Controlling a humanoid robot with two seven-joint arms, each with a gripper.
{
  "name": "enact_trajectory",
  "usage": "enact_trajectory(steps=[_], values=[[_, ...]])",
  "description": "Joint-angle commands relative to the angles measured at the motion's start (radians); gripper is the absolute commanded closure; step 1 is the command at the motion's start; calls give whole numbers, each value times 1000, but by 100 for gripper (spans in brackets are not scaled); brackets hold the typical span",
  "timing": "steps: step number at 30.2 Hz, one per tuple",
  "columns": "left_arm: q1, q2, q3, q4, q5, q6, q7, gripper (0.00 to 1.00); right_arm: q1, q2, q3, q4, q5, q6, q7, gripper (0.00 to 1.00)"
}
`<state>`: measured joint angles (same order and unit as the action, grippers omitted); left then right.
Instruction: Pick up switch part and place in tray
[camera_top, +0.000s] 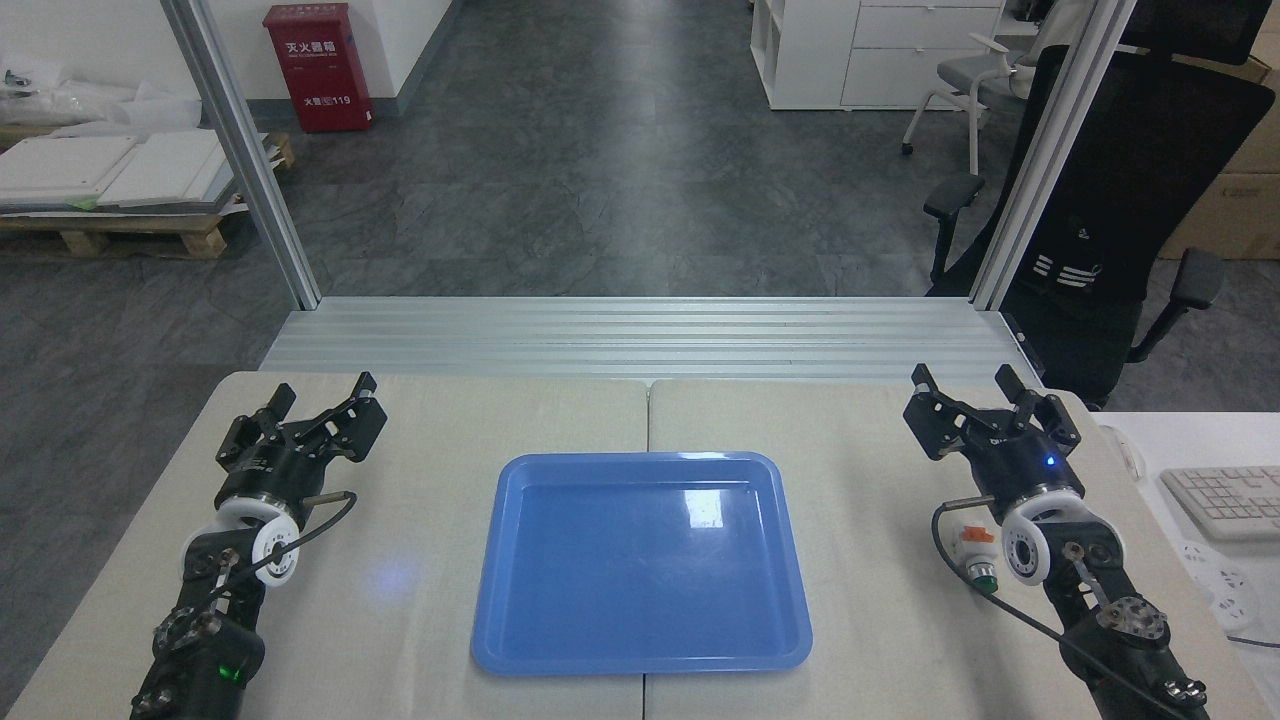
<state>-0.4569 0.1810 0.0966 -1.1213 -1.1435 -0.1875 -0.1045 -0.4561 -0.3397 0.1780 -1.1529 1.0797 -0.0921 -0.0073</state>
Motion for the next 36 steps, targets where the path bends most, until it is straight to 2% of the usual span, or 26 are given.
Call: enact_trajectory(steps=[1, 36], values=[[0, 2, 0, 1, -7, 0, -3, 0, -1, -1, -2, -7, 0, 24, 19, 2], [0, 2, 0, 1, -1, -1, 2, 0, 0, -15, -20, -8, -1, 28, 29, 1]])
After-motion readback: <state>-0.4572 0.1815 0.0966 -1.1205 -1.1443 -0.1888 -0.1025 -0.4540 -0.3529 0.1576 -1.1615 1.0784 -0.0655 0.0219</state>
